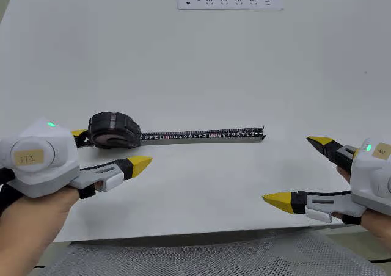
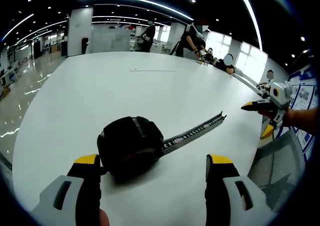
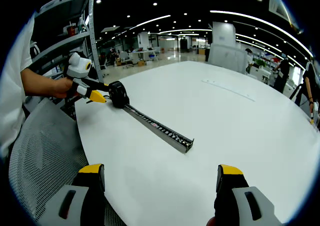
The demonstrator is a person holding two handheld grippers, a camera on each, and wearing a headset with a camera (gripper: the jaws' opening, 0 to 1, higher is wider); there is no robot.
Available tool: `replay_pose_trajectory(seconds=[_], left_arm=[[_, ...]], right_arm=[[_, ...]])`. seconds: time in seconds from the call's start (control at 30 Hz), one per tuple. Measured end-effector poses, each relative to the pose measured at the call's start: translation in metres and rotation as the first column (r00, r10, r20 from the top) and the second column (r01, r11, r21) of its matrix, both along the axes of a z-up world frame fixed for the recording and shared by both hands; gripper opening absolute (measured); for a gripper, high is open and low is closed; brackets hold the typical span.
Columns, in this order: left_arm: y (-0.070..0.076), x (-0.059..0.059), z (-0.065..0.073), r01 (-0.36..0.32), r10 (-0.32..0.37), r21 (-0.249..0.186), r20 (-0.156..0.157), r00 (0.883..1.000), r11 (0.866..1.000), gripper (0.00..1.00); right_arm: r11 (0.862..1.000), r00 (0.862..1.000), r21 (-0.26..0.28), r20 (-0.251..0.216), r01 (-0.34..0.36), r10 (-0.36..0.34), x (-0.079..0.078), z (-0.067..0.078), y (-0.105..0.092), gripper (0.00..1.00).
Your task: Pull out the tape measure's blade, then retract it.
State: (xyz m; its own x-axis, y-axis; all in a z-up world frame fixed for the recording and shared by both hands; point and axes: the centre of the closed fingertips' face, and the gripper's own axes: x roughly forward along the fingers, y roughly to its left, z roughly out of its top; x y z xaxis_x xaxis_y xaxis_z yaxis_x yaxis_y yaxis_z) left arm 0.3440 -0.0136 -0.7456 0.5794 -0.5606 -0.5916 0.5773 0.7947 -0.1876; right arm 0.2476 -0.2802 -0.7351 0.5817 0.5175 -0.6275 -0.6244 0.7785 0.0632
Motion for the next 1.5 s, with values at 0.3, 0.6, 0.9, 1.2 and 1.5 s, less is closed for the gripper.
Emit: replay_pose_trajectory(seconds=[0.3, 0.6, 0.9, 1.2, 1.5], left_arm=[[0.000, 0.010, -0.001, -0.085, 0.085, 0.003, 0.001, 0.996, 0.996, 0.81], [-0.001, 0.024, -0.002, -0.165, 0.165, 0.028, 0.005, 0.986, 0.986, 0.78], [0.001, 0.028, -0.003, -0.218, 0.217, 0.049, 0.018, 0.976, 0.975, 0.74], [0.006, 0.034, -0.006, -0.285, 0.284, 0.072, 0.020, 0.959, 0.956, 0.68], [0.010, 0.037, -0.007, -0.327, 0.327, 0.073, 0.019, 0.945, 0.942, 0.63]], right_arm=[[0.999, 0.999, -0.008, -0.010, -0.034, 0.034, 0.008, 0.000, -0.002, 0.81], [0.996, 0.996, -0.002, -0.026, -0.088, 0.088, 0.022, -0.002, -0.004, 0.63], [0.987, 0.988, -0.053, -0.025, -0.152, 0.151, 0.035, -0.006, -0.007, 0.55], [0.967, 0.973, -0.110, -0.042, -0.232, 0.228, 0.046, -0.013, -0.009, 0.42], [0.950, 0.960, -0.138, -0.055, -0.279, 0.274, 0.058, -0.018, -0.009, 0.38]])
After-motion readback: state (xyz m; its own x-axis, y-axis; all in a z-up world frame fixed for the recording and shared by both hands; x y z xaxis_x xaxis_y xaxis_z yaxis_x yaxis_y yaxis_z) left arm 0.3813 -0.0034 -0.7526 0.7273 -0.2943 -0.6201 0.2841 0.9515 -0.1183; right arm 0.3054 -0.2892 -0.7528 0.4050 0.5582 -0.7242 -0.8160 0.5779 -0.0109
